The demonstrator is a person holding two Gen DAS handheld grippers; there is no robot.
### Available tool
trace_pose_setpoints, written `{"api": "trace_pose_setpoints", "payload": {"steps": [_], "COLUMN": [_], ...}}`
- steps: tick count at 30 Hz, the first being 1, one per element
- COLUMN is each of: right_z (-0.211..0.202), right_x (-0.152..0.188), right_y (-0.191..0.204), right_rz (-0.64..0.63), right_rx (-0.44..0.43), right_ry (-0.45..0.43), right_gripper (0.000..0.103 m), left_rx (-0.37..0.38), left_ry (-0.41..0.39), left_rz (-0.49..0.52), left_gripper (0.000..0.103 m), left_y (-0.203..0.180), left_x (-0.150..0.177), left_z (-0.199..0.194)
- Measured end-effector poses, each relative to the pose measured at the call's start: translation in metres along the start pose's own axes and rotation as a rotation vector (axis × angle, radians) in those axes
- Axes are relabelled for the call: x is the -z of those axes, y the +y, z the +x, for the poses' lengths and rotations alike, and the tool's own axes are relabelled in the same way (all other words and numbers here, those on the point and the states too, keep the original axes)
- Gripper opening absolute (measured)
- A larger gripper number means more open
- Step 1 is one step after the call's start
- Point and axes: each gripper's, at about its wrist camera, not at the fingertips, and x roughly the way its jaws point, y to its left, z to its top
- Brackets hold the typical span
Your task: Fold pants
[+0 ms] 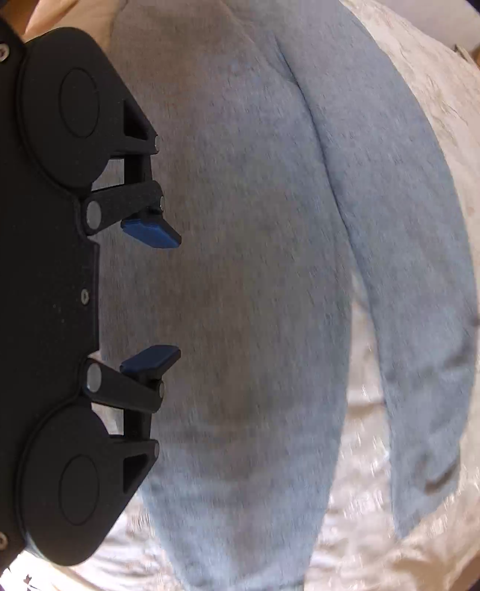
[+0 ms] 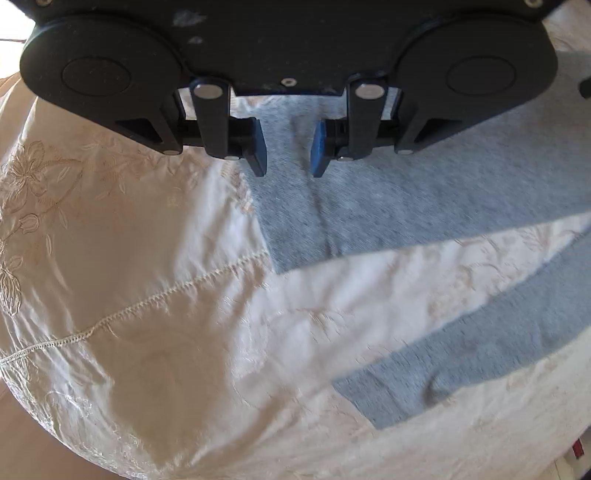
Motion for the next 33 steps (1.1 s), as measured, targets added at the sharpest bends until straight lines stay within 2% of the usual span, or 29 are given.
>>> {"api": "trace_pose_setpoints", "payload": {"steps": [1,3,5,7,8,10,14,17,21,26,28,29,30,31,32,33], "right_z": [-0.006,-0.024,-0.031,-0.037,-0.039,-0.043,-0.027,0.004,0.062,0.133,0.151,0.162,0.168,0.170,0.170,0.167], "right_x": [-0.009,-0.022,-0.043,-0.066,-0.079,-0.105,-0.173,-0.217,-0.269,-0.305,-0.309,-0.308,-0.307,-0.301,-0.296,-0.293], "right_y": [0.009,0.022,0.040,0.061,0.071,0.091,0.125,0.140,0.157,0.171,0.173,0.172,0.171,0.166,0.161,0.154], "right_rz": [0.022,0.046,0.051,0.030,0.023,0.002,-0.032,0.033,0.157,0.250,0.261,0.254,0.246,0.247,0.263,0.285], "right_rx": [-0.023,-0.057,-0.093,-0.107,-0.115,-0.134,-0.138,-0.159,-0.139,0.021,0.043,0.054,0.068,0.073,0.063,0.046], "right_ry": [-0.002,-0.022,-0.049,-0.089,-0.121,-0.179,-0.245,-0.239,-0.185,-0.090,-0.031,0.015,0.052,0.078,0.084,0.082], "right_gripper": [0.028,0.028,0.029,0.034,0.041,0.049,0.049,0.049,0.049,0.049,0.048,0.039,0.025,0.017,0.004,0.004], "left_rx": [-0.015,0.023,0.053,0.055,0.052,0.057,0.018,0.000,-0.015,-0.046,-0.047,-0.049,-0.055,-0.059,-0.059,-0.057], "left_ry": [0.056,0.147,0.148,0.074,0.032,-0.066,-0.218,-0.291,-0.268,-0.221,-0.195,-0.188,-0.180,-0.174,-0.169,-0.164], "left_rz": [0.013,-0.004,-0.067,-0.074,-0.078,-0.101,-0.139,-0.160,-0.203,-0.237,-0.242,-0.243,-0.242,-0.243,-0.245,-0.249], "left_gripper": [0.060,0.058,0.052,0.052,0.052,0.055,0.056,0.057,0.057,0.057,0.057,0.057,0.057,0.057,0.057,0.057], "left_y": [0.008,0.030,0.048,0.061,0.066,0.078,0.096,0.103,0.112,0.127,0.130,0.132,0.135,0.137,0.139,0.142], "left_x": [-0.003,-0.014,-0.031,-0.056,-0.069,-0.101,-0.161,-0.196,-0.223,-0.222,-0.223,-0.223,-0.223,-0.224,-0.225,-0.226], "left_z": [0.012,0.032,0.023,0.000,-0.011,-0.038,-0.071,-0.079,-0.065,-0.042,-0.034,-0.031,-0.027,-0.024,-0.021,-0.019]}}
